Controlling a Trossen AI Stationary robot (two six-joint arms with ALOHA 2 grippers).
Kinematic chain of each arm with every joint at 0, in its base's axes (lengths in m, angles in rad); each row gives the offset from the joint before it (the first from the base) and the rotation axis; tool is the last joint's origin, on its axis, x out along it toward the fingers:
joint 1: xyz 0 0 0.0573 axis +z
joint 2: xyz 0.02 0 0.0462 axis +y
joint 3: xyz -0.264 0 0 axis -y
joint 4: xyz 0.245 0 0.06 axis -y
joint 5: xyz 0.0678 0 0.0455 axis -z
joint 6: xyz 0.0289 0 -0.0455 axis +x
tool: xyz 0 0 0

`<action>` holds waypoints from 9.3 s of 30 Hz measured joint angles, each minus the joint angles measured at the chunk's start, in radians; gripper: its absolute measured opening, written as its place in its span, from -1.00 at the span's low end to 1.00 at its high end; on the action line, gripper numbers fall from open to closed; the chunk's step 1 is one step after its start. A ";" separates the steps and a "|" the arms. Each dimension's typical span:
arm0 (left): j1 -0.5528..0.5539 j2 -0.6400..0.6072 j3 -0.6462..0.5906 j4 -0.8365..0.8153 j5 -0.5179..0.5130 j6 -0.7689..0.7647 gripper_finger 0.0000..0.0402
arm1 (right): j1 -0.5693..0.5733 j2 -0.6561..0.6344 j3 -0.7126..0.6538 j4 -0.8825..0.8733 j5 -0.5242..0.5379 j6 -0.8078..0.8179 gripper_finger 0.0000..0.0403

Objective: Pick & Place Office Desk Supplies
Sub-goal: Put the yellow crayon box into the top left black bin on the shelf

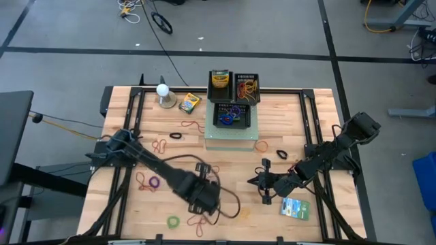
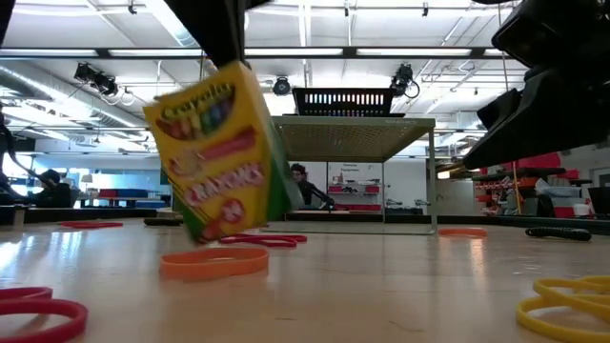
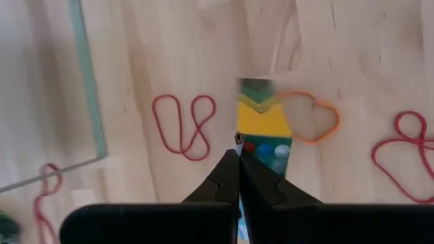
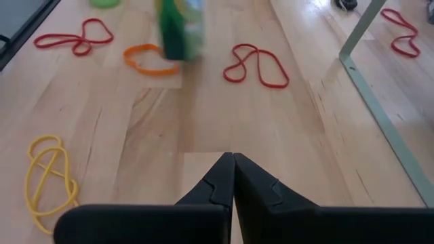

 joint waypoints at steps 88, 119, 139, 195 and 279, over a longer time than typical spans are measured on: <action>0.259 0.055 0.055 -0.082 0.587 0.174 -0.95 | 0.000 0.001 0.000 -0.004 0.001 -0.009 -0.93; 0.216 0.036 0.102 -0.135 0.386 0.112 -0.10 | 0.000 0.001 0.000 -0.008 0.001 -0.009 -0.93; 0.060 0.033 0.069 -0.097 0.202 0.088 0.17 | 0.000 0.001 0.000 -0.011 0.001 -0.009 -0.93; 0.047 0.007 0.054 -0.060 0.153 -0.163 0.10 | 0.000 0.001 0.000 -0.017 0.009 -0.017 -0.93; 0.413 -0.479 0.009 -0.040 0.146 0.201 -0.53 | -0.094 0.001 0.000 -0.015 -0.053 -0.062 -0.93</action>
